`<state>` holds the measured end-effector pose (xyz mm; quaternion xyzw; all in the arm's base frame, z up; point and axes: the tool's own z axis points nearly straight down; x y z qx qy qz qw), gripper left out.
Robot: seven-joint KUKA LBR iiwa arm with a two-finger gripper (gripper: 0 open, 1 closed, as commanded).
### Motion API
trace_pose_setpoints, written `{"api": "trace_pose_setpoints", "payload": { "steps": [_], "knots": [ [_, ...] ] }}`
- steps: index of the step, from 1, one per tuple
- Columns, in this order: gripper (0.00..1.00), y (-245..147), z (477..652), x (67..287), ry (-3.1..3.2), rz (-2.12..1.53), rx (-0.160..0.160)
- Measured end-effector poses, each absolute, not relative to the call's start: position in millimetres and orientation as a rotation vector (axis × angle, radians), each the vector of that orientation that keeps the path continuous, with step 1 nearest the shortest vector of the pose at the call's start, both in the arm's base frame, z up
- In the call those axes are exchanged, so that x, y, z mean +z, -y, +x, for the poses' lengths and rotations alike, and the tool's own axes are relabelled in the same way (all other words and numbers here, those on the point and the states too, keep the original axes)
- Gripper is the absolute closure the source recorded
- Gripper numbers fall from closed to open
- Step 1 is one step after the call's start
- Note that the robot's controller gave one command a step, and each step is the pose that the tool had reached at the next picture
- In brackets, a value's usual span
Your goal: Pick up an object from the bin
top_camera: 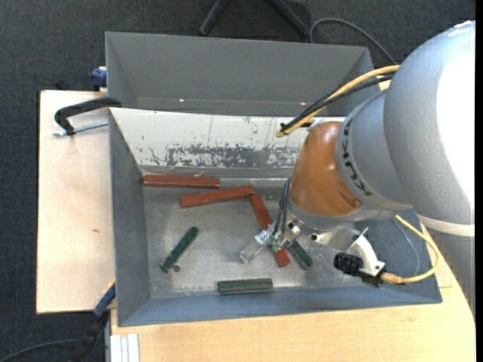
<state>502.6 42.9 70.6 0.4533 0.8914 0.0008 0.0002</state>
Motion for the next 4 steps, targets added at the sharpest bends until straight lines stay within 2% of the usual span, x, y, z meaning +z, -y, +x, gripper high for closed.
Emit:
{"api": "trace_pose_setpoints", "payload": {
  "steps": [1, 2, 3, 4],
  "knots": [
    [0.00, -43.1, 503.6, 71.5, -2.799, 1.421, 0.003],
    [1.00, -42.5, 505.2, 73.9, -2.794, 1.421, 0.005],
    [1.00, -42.9, 506.1, 87.6, -2.799, 1.420, 0.004],
    [1.00, -43.5, 508.1, 154.7, -2.797, 1.415, 0.008]
  ]
}}
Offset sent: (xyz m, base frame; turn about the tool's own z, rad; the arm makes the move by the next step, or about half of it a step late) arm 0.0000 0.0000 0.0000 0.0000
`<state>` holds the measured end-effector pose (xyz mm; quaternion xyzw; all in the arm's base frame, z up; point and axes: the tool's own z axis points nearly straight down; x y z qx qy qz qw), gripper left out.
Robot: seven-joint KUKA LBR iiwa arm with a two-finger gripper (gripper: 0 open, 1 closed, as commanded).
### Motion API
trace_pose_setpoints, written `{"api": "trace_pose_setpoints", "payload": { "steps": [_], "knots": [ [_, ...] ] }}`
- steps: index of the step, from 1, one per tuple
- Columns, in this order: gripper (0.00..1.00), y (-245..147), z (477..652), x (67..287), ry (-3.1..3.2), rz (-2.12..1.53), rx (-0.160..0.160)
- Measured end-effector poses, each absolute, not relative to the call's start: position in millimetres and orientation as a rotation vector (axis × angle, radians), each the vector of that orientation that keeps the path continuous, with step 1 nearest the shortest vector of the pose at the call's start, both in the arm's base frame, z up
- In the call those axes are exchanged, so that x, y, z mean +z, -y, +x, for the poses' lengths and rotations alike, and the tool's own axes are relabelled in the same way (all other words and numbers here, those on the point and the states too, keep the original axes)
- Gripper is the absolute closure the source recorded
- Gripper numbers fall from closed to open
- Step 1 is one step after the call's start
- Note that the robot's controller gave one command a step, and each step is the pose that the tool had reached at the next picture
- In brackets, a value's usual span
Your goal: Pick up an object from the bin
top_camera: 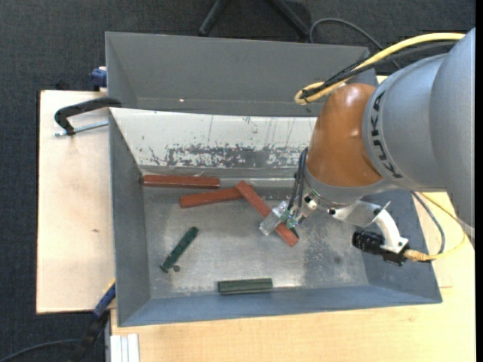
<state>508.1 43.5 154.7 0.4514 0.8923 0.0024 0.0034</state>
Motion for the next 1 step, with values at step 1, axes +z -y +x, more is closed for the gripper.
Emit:
{"api": "trace_pose_setpoints", "payload": {
  "steps": [1],
  "knots": [
    [1.00, -44.2, 509.2, 168.0, -2.801, 1.413, 0.005]
  ]
}}
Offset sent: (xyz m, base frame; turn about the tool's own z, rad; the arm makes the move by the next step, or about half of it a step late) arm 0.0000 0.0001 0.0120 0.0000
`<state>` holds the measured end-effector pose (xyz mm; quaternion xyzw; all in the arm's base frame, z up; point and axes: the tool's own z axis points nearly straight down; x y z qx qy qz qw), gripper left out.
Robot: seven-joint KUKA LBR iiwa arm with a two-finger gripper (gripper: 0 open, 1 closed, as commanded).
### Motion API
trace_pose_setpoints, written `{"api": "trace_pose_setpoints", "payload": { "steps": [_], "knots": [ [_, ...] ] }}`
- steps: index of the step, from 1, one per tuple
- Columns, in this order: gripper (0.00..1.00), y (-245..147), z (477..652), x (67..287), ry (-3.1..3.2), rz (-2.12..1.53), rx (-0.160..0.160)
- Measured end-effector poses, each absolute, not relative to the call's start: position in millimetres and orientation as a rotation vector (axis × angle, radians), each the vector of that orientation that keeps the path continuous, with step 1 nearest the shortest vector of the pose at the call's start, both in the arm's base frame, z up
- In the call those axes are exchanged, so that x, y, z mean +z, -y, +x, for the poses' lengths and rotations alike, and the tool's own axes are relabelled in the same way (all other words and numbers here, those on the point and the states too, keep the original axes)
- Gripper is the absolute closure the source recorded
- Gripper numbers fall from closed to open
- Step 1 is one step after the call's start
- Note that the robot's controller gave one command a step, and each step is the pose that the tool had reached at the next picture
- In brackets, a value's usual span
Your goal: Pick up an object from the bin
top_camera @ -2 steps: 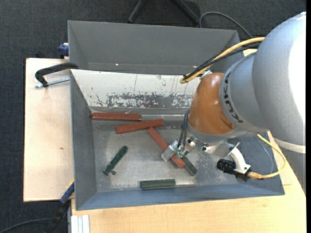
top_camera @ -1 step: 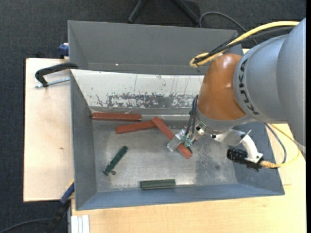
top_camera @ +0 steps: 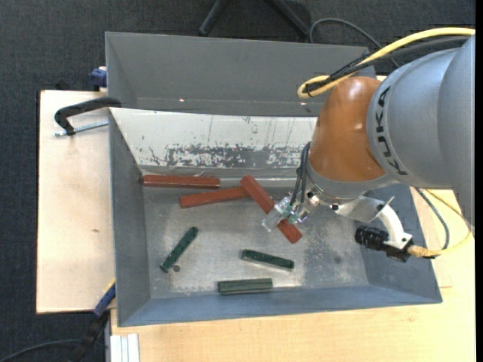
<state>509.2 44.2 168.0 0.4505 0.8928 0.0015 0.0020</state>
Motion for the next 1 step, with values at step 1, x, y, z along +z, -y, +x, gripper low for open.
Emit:
{"api": "trace_pose_setpoints", "payload": {
  "steps": [1],
  "knots": [
    [1.00, -44.8, 510.5, 187.4, -2.803, 1.409, 0.005]
  ]
}}
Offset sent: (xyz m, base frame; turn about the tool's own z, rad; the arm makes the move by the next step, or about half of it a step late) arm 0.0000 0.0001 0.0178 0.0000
